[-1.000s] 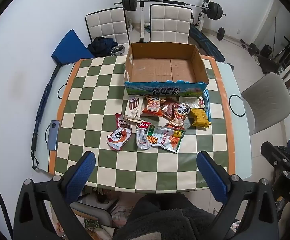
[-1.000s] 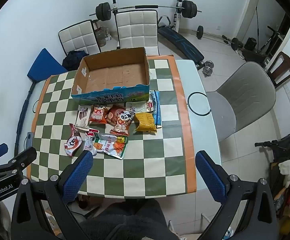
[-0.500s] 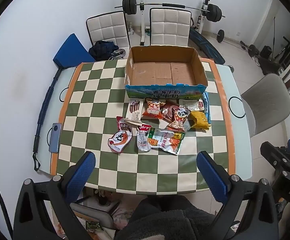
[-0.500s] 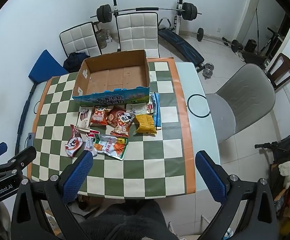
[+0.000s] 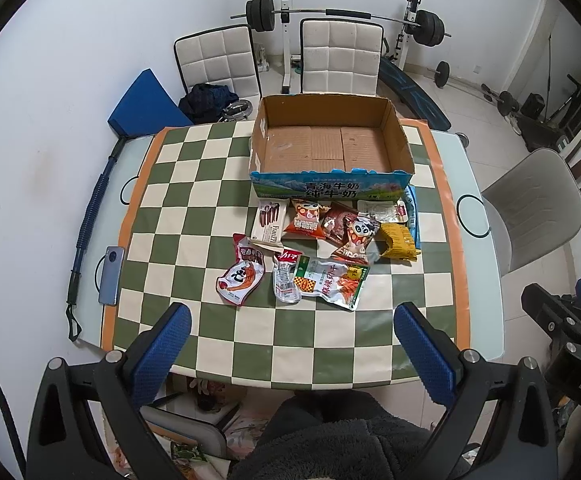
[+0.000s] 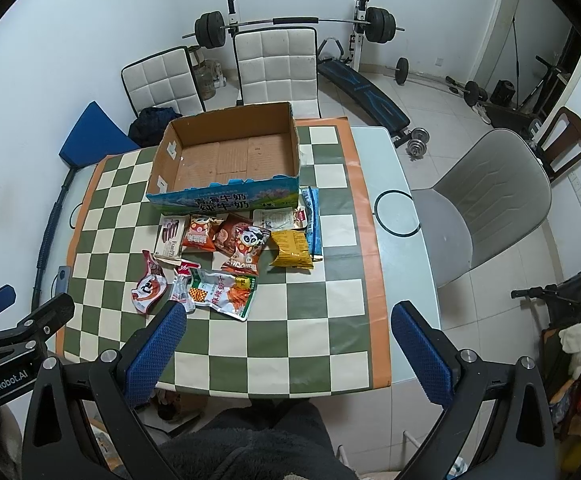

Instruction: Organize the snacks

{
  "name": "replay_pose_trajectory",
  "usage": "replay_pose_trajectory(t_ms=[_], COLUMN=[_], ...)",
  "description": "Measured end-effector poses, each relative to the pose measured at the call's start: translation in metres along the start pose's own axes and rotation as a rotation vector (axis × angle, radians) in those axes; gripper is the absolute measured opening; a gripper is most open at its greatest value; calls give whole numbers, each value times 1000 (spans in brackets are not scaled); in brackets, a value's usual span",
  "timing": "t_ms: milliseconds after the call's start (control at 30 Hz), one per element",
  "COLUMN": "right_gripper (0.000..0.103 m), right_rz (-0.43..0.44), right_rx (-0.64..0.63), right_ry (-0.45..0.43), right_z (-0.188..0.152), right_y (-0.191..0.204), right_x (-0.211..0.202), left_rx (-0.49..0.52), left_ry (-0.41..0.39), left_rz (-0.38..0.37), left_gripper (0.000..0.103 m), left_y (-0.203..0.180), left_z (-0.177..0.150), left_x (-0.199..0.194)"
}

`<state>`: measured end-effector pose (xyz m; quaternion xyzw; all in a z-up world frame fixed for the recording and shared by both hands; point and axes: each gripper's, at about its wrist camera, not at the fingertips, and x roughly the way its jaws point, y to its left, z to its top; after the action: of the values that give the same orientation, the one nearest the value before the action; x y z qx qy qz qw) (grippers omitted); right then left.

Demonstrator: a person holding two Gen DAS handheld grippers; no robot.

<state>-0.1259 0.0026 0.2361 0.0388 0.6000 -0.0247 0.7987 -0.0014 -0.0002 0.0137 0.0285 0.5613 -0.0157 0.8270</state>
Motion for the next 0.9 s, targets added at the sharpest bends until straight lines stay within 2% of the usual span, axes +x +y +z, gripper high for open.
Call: replay_pose_trajectory(t_ms=[900], right_gripper=[103], right_rz=[4], right_rx=[1], right_ry=[-5], right_z=[1], right_y=[-3], right_x=[-1], left_rx=[-1], left_ry=[-13], left_rz=[4], left_gripper=[103], left_y=[-7], left_z=[6], left_x=[-13])
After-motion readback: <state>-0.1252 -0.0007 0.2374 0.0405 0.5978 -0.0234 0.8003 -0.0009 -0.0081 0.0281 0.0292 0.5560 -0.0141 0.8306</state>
